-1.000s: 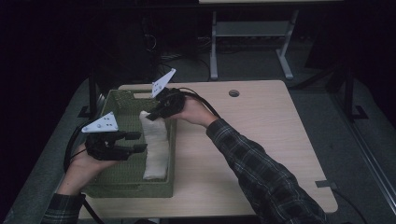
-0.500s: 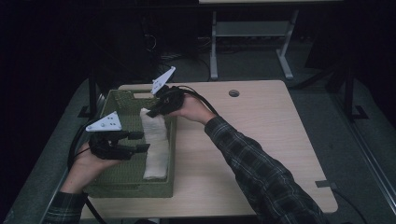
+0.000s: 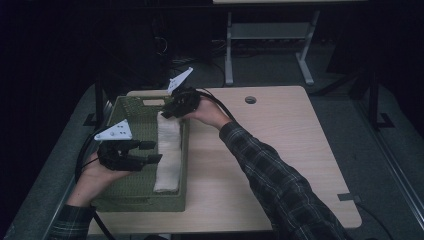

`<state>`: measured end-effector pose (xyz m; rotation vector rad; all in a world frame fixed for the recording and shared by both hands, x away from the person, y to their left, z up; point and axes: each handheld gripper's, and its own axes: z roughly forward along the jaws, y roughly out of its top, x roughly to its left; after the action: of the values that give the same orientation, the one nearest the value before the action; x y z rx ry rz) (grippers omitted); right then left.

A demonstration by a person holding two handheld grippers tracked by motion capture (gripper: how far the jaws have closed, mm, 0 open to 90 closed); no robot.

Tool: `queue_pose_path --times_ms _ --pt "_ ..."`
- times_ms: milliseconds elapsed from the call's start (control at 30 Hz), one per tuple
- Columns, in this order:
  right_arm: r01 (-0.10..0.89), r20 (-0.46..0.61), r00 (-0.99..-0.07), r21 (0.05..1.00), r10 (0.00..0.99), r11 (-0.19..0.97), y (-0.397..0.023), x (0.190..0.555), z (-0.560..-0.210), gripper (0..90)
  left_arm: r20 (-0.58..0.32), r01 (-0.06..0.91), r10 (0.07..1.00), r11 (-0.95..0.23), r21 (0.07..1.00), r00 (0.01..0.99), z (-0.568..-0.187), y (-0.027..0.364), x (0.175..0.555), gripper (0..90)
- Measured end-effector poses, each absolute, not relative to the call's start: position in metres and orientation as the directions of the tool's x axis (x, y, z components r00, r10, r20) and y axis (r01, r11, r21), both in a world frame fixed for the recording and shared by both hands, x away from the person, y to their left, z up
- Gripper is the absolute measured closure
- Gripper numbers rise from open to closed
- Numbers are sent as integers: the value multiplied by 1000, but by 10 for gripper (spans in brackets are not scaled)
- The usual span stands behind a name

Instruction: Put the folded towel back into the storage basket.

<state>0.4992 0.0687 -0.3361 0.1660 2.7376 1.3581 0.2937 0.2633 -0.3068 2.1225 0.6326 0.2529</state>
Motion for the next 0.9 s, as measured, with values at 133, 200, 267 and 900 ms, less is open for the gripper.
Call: queue_pose_path --times_ms 133,200,267,900 --pt "72 -24 -988 802 153 594 58 502 -330 578 -52 343 520 -483 806 853 -306 259 296 457" --pt "64 -37 -987 806 159 589 52 501 -327 554 -54 344 518 -483 805 854 -305 254 297 443" --pt "80 -22 -986 813 166 577 44 499 -323 532 -56 342 516 -478 809 855 -303 247 298 422" --pt "120 -9 -975 822 223 556 -61 469 -319 472 -63 307 451 -492 815 890 -304 156 321 342"
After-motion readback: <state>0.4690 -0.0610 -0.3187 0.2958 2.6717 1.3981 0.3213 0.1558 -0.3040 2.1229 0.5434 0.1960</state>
